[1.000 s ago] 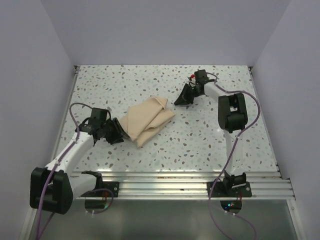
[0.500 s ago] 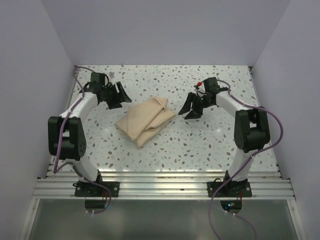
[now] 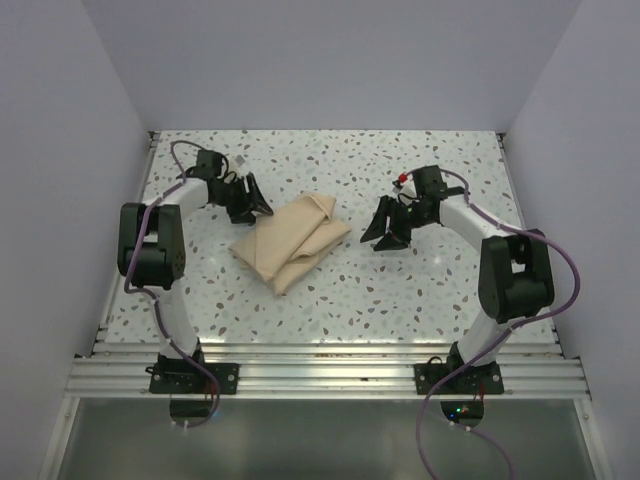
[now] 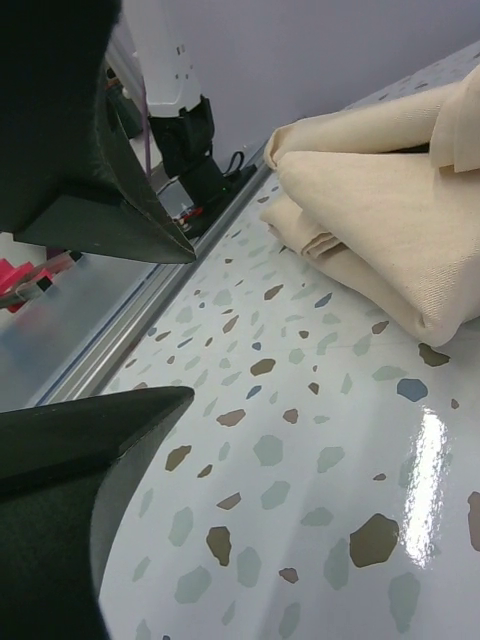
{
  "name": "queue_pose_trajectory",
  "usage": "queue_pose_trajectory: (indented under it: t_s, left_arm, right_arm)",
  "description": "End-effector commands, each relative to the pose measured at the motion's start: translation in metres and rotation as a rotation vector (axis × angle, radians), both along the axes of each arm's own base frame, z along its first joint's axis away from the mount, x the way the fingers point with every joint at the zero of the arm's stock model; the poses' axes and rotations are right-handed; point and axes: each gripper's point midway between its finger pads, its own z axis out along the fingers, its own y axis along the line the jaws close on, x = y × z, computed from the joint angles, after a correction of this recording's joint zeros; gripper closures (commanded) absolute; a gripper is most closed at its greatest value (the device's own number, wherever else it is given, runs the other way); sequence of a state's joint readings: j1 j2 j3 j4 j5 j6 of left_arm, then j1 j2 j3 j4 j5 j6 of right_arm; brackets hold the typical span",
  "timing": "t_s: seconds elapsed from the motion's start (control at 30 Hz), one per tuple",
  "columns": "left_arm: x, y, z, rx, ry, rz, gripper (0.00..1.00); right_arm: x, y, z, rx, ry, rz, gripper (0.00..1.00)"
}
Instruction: Prepare the surgical pack
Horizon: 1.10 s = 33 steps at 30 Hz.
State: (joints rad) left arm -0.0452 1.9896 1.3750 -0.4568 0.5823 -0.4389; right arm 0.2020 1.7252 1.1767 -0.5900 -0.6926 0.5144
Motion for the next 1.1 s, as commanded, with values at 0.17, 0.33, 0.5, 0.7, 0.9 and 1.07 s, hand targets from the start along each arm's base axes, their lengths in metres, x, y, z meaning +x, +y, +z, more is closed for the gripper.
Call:
queue_pose_trajectory:
  t_s: [0.17, 0.33, 0.5, 0.7, 0.9, 1.07]
  left_arm:
    - [-0.004, -0.014, 0.042, -0.12, -0.122, -0.048, 0.62]
    - [-0.005, -0.013, 0.074, -0.104, -0.208, -0.024, 0.95]
    - [-0.01, -0.023, 0.12, -0.095, -0.326, -0.034, 1.0]
    - [-0.041, -0.062, 0.158, -0.164, -0.368, -0.104, 1.0]
    - [-0.115, -0.123, 0.149, -0.191, -0.315, -0.253, 0.99]
    - [-0.175, -0.163, 0.135, -0.201, -0.291, -0.43, 0.62]
  right_arm:
    - [0.006, 0.003, 0.002, 0.021, -0.027, 0.019, 0.44]
    - [0.006, 0.003, -0.001, 0.021, -0.018, 0.017, 0.43]
    - [0.003, 0.003, -0.007, 0.02, -0.006, 0.018, 0.44]
    - [0.005, -0.001, -0.008, -0.007, -0.013, 0.005, 0.43]
    - [0.015, -0.005, -0.006, -0.01, -0.015, -0.024, 0.43]
    - [0.023, -0.011, -0.005, -0.011, -0.017, -0.049, 0.43]
